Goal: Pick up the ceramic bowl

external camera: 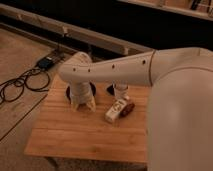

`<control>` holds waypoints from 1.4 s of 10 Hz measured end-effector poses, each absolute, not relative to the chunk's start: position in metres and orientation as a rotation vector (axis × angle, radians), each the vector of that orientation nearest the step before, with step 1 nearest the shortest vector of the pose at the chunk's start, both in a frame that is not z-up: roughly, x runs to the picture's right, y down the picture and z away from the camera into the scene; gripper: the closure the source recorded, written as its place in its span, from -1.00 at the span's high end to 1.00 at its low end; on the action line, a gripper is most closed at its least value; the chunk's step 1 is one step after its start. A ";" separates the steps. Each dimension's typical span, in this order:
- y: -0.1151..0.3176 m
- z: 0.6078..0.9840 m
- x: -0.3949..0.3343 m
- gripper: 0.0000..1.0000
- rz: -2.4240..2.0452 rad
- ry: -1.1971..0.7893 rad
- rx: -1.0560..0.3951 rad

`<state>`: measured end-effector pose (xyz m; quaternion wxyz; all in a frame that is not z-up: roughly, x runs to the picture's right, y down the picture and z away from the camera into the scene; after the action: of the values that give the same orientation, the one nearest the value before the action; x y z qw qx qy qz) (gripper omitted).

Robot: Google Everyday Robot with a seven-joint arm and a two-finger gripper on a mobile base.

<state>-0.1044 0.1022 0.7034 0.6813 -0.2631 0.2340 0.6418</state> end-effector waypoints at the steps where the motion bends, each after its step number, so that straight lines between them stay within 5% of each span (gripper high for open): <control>1: 0.102 0.703 -0.104 0.30 1.440 0.525 -0.590; 6: 0.100 0.711 -0.104 0.30 1.432 0.523 -0.593; 14: 0.049 0.838 -0.069 0.30 1.475 0.430 -0.633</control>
<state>-0.0686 0.0489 0.8383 0.6743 -0.2814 0.1912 0.6554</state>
